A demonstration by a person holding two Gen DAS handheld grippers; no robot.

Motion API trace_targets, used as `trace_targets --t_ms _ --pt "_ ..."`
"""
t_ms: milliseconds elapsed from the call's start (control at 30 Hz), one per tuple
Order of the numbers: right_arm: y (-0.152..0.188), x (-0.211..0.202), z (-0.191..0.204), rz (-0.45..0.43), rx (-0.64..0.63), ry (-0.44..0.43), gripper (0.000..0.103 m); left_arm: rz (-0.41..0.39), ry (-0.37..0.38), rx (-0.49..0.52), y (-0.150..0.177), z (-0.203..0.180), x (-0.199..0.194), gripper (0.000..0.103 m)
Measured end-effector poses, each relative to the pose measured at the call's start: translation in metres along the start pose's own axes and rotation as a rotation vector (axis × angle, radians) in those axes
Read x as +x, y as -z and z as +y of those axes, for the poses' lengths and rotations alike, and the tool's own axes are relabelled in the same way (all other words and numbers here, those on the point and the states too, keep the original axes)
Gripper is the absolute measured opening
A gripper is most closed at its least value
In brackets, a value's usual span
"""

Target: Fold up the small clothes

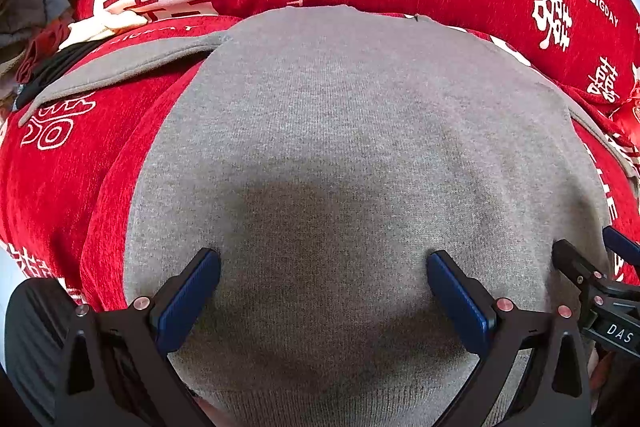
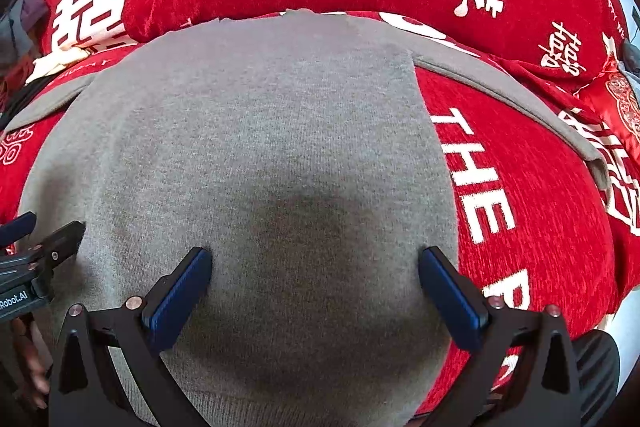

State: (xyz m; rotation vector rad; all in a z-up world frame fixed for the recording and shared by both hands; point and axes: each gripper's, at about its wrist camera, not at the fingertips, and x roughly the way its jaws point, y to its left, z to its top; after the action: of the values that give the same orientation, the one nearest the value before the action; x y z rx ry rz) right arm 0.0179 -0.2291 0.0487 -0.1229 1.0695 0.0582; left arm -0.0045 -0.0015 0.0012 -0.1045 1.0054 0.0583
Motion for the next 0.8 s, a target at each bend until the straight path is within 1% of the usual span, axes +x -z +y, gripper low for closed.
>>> trace_targets --t_ms 133,200,267,333,367,467,567,633,700,800 --pt "0.000 0.000 0.001 0.003 0.004 -0.006 0.103 0.018 -0.010 0.005 -0.002 -0.002 0.001 0.103" --pt "-0.001 0.000 0.001 0.006 0.000 -0.006 0.103 0.038 -0.015 0.011 -0.005 -0.003 0.001 0.103" --pt "-0.005 0.000 0.001 0.027 -0.016 -0.011 0.103 0.068 -0.029 0.025 -0.010 -0.005 0.000 0.103" --pt "-0.011 0.000 -0.002 0.059 -0.022 -0.032 0.103 0.090 -0.044 0.059 -0.017 -0.011 -0.002 0.103" --pt "-0.016 -0.003 -0.008 0.065 0.003 -0.058 0.103 0.082 -0.043 0.084 -0.023 -0.016 -0.006 0.103" --pt "-0.035 -0.016 -0.034 0.038 0.127 -0.129 0.103 0.028 -0.025 0.128 -0.047 -0.033 -0.024 0.103" --pt "-0.061 -0.025 -0.066 0.020 0.227 -0.135 0.103 0.022 0.004 0.164 -0.076 -0.054 -0.030 0.103" --pt "-0.079 -0.028 -0.091 0.008 0.284 -0.123 0.103 0.041 0.041 0.185 -0.099 -0.073 -0.028 0.103" --pt "-0.090 -0.027 -0.112 0.009 0.329 -0.117 0.103 0.079 0.078 0.196 -0.120 -0.093 -0.020 0.103" --pt "-0.102 -0.019 -0.152 0.022 0.410 -0.085 0.103 0.099 0.093 0.204 -0.144 -0.117 -0.010 0.103"
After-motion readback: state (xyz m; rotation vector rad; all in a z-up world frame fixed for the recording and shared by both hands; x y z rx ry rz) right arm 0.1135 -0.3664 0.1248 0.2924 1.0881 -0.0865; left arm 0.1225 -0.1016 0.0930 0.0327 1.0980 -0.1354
